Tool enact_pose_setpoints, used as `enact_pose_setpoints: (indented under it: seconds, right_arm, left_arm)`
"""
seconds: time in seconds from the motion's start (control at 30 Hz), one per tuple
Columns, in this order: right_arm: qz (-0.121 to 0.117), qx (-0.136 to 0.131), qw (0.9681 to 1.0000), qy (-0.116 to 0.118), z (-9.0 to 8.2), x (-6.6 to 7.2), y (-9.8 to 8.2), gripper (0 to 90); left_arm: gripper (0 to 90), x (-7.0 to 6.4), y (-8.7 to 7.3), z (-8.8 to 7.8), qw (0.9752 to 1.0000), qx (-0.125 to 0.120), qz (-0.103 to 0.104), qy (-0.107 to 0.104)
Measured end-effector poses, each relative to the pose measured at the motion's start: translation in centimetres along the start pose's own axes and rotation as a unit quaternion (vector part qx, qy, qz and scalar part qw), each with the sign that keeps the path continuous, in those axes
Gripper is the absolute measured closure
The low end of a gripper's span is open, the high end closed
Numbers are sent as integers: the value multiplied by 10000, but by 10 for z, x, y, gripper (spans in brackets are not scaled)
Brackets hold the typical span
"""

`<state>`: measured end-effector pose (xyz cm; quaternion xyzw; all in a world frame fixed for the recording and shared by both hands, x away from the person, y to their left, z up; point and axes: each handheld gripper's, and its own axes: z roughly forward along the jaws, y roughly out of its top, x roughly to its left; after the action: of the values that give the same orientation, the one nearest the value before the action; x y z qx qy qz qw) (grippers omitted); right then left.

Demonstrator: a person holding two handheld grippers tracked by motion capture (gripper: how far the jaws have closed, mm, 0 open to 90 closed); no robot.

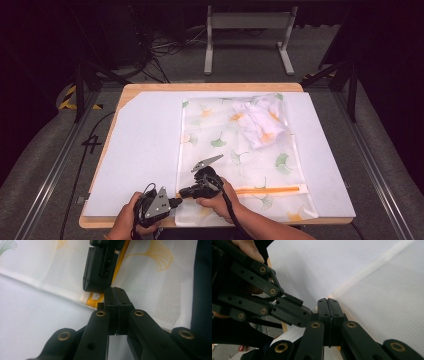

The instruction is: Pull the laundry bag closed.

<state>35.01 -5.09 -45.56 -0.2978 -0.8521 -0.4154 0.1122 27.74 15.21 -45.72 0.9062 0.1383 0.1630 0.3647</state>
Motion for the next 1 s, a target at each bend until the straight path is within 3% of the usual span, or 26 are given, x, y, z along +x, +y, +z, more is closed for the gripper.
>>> enact_pose_setpoints:
  seconds: [0.13, 0.67, 1.0]
  right_arm:
    - [-142, 65, 9999, -20, -1, 1, 0, 900]
    - [-331, 272, 9990, 116, -5, -1, -4, 900]
    - [-676, 274, 9973, 17, -10, 3, -4, 900]
  left_arm:
    - [900, 0, 0, 0, 10000, 10, -59, -27]
    - [900, 2, 0, 0, 9999, 22, -145, -54]
    - [900, 2, -1, 0, 9996, 28, -259, -69]
